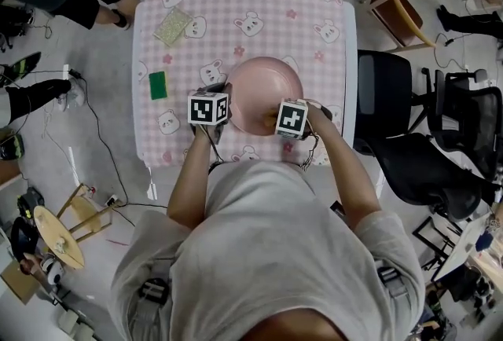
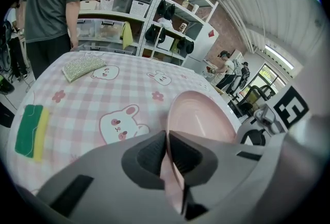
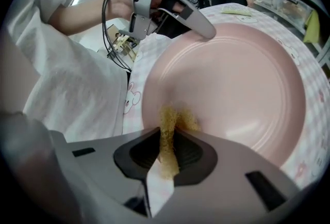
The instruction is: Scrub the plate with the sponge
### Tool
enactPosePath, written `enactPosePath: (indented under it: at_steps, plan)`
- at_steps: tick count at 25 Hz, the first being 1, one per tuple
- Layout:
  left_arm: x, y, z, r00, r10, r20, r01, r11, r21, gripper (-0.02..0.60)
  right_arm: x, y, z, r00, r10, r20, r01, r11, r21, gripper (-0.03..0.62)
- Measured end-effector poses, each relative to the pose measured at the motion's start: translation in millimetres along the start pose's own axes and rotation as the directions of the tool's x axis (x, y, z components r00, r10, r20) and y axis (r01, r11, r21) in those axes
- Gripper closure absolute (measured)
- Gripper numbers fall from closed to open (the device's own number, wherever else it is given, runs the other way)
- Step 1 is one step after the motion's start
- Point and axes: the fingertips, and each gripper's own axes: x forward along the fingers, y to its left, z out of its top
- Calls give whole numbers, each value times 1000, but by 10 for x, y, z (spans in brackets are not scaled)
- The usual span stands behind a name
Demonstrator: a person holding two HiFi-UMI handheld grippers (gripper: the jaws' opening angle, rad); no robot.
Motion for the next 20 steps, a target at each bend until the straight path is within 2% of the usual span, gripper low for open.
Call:
enactPosePath:
  at_steps: [2,5,9,13,16,20]
  plan:
    - [7,17,1,1000,0,2,0,1000,0,555,-70,-63,-15,1000,-8,3,7,999,52,525]
    - [-4,42,-25,1000,3,-2,-3,1000,1,555,-144,-319,-163,995,-95,-33,98,989,107,525]
    - [-1,42,-39,1000,10,-6,-10,1000,6,555,-251,-536,-157,986,-163,28,155,971,182,526]
    - [14,14,-35,1000,10,-8,-10,1000,6,555,-370,-738,-170,975,-217,49,201,954,221,527]
    - [18,8,-29,1000,8,-10,-8,1000,7,555,-475,-949,-117,952,-295,75,266,926,267,528]
    - [-2,0,-42,1000,13,-17,-13,1000,5,554,-597,-1232,3,909,-392,140,313,865,392,529]
